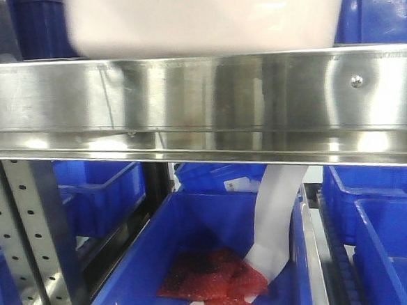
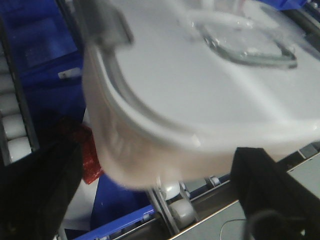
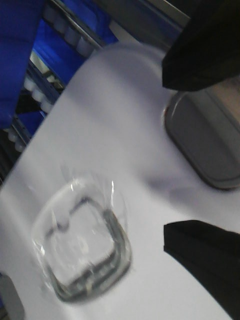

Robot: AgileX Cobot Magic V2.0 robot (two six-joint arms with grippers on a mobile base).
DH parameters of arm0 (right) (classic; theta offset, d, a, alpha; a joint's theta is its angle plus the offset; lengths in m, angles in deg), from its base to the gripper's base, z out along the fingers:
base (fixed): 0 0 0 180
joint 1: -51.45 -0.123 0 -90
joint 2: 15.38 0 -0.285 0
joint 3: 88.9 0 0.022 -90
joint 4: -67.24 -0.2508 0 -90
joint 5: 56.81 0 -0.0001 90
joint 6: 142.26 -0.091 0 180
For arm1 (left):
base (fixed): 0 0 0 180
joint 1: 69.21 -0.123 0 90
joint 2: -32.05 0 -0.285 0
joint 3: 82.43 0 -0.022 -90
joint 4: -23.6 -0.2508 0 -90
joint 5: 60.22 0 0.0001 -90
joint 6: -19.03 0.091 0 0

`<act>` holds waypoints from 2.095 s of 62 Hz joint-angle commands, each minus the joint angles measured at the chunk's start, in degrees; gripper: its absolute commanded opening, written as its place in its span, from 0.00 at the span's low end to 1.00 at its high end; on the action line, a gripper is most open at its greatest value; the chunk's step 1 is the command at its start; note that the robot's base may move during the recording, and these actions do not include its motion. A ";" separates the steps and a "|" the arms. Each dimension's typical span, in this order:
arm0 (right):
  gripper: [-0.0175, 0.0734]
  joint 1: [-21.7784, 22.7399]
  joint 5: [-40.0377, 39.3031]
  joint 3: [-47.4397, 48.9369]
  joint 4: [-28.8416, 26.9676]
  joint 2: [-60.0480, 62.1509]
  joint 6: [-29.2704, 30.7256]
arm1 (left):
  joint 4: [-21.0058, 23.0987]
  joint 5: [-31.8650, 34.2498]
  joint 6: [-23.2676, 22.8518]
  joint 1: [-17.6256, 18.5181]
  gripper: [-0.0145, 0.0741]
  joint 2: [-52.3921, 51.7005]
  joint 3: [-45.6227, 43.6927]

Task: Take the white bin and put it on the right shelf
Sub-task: 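Lower the bin onto the upper roller shelf and open both grippers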

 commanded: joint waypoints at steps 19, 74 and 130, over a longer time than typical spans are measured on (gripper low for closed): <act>0.41 -0.01 -1.13 2.15 -2.22 10.70 -3.03 | 3.03 -4.50 -0.93 0.34 0.38 -7.68 -2.29; 0.26 -0.01 -46.00 -57.91 3.07 61.26 -4.68 | -18.09 21.29 -12.62 0.34 0.03 -31.83 27.72; 0.25 -0.01 -46.44 -63.04 3.07 72.40 -4.68 | -8.89 41.98 -6.92 3.30 0.03 -76.90 73.07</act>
